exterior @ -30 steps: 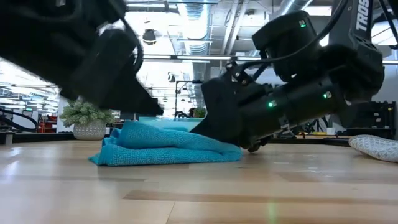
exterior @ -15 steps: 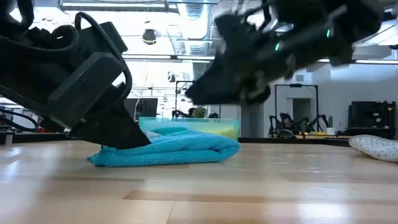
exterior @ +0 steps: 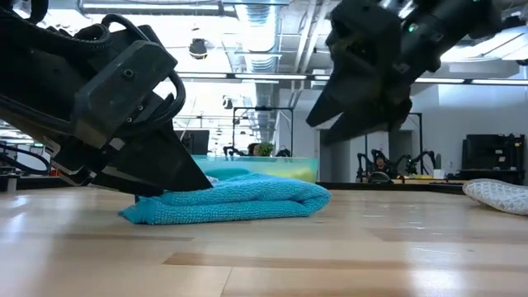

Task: Fold microfiber towels
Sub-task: Put the blue microfiber towel into the bin

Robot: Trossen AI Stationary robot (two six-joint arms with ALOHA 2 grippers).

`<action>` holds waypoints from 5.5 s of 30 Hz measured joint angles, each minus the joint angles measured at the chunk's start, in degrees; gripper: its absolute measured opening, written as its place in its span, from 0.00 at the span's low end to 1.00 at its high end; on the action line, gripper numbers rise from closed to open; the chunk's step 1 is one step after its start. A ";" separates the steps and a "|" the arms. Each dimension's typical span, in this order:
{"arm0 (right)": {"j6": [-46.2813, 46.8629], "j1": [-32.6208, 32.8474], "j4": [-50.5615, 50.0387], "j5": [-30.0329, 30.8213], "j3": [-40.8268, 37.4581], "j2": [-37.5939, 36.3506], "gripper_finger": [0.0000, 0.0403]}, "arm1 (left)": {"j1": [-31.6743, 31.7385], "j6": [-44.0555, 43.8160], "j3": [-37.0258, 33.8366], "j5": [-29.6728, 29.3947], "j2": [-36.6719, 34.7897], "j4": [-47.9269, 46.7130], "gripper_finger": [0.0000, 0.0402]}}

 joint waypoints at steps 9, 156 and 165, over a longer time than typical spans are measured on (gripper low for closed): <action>3.46 -5.94 15.39 -15.66 -0.01 12.57 0.71 | 0.00 0.12 0.00 0.16 0.01 0.03 0.55; -84.47 -49.56 -44.71 -29.95 50.18 25.63 0.62 | -5.29 -0.19 5.44 -3.03 -15.28 -30.01 0.55; -84.06 -47.74 -45.20 -25.28 50.29 31.47 0.60 | -5.29 0.03 5.44 -2.74 -15.28 -29.85 0.55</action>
